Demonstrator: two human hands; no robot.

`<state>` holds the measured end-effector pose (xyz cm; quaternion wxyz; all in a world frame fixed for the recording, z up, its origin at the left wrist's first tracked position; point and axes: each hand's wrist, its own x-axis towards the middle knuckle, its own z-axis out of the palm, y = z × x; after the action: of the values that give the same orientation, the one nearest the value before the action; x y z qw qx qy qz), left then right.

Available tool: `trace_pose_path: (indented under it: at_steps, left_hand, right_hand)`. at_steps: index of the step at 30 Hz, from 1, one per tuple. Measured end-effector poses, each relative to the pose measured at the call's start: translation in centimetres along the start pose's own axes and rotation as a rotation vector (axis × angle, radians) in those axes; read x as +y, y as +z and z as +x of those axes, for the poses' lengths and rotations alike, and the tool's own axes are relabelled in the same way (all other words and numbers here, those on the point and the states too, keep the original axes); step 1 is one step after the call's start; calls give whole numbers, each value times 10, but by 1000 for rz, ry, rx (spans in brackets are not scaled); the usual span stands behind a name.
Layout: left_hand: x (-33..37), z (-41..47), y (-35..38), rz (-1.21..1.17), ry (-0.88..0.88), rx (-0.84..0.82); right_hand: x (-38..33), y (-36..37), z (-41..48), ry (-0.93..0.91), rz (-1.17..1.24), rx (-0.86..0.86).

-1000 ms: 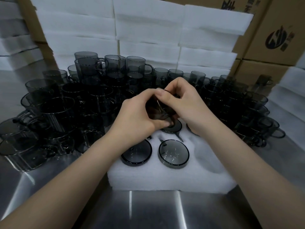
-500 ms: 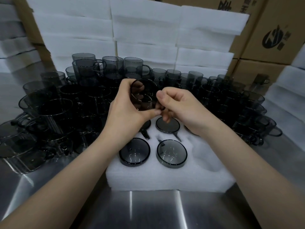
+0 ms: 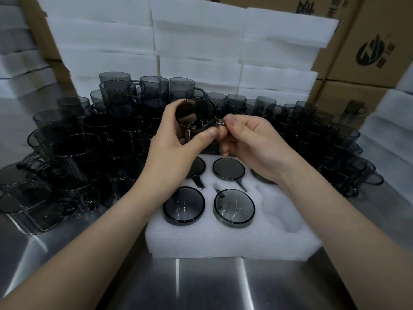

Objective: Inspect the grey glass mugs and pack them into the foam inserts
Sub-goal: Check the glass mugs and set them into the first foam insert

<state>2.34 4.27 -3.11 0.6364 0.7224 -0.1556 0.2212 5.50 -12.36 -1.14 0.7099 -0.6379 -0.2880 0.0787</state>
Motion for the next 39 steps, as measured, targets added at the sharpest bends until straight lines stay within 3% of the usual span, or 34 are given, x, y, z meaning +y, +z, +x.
trace_pose_path:
  at_steps: [5,10,15,23,29,34,36,39]
  left_hand:
    - [1,1,-1,-63,-70,42]
    - [3,0,-2,-79,-94,7]
    - [3,0,-1,-40,-79,-30]
    - [5,-2,0,62,9,-74]
    - [5,-3,2,-125,-12,-41]
    - [4,-3,2,5,73,-76]
    - [5,-3,3,50,100,-41]
    - [7,-6,4,212,218,-64]
  right_hand:
    - [-3,0,-1,-56,71,-78]
    - [-3,-1,-1,-81,-13,-64]
    - [-4,-2,-1,-11,-11,-74]
    - [-2,1,0,59,-182,46]
    - [-2,-1,3,-37,-64,138]
    - [1,7,1,115,14,-50]
    - [1,10,1,94,-19,-22]
    - [4,9,1,-35,-280,95]
